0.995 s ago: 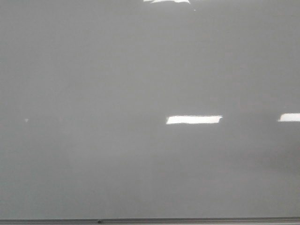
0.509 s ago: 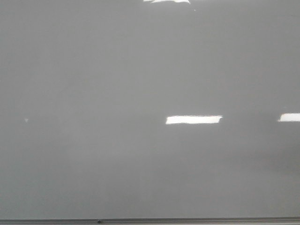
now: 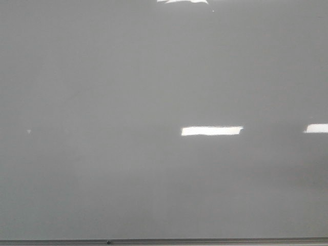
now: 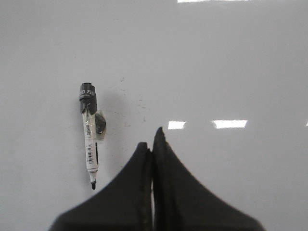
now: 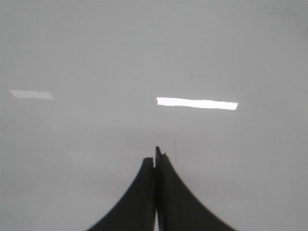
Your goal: Write number 5 on whiteboard
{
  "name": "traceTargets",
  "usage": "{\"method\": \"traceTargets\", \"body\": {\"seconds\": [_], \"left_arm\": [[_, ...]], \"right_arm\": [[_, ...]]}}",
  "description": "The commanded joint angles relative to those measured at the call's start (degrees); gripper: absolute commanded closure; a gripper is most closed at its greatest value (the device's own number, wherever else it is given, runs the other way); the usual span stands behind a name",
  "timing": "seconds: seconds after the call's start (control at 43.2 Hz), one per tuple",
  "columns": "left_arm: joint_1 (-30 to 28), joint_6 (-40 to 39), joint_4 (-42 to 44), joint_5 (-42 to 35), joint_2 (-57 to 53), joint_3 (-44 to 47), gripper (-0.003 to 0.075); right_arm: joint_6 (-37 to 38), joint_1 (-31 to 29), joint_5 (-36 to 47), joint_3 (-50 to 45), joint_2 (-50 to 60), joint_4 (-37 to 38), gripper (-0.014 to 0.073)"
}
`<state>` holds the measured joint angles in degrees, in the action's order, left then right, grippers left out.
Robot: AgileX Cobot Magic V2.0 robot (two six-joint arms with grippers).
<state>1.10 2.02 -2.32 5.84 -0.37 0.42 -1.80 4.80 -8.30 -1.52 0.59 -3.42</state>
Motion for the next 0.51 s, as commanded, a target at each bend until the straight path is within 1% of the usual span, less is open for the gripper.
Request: {"method": "traceTargets", "body": {"seconds": [0.0,0.139,0.255,0.324,0.394,0.486], "left_arm": [[0.01,-0.35,-0.60,-4.44,-0.75,0.26,0.0741],[0.01,-0.35,-0.60,-5.22,-0.75,0.26,0.0741],[0.01,-0.35,-0.60,-8.15,-0.75,0.26,0.0741],[0.01,-0.35,-0.60,-11.64,-0.75,0.16,0.0741],[0.01,-0.35,-0.60,-15.77,-0.75,-0.80,0.0741],[0.01,-0.35,-0.60,-15.39,-0.59,-4.11,0.0741]], "right_arm": [[0.10,-0.46,4.77,0.78,1.08,0.28,0.0661],[0.10,-0.46,4.77,0.78,1.08,0.28,0.0661],[0.10,-0.46,5.49,0.89,1.08,-0.03,0.0661],[0.10,-0.46,6.09,1.46,1.08,-0.84,0.0661],[0.10,-0.46,5.34,3.41,1.08,-1.03,0.0661],[0.10,-0.46,2.68,7.57,1.08,-1.03,0.0661]]}}
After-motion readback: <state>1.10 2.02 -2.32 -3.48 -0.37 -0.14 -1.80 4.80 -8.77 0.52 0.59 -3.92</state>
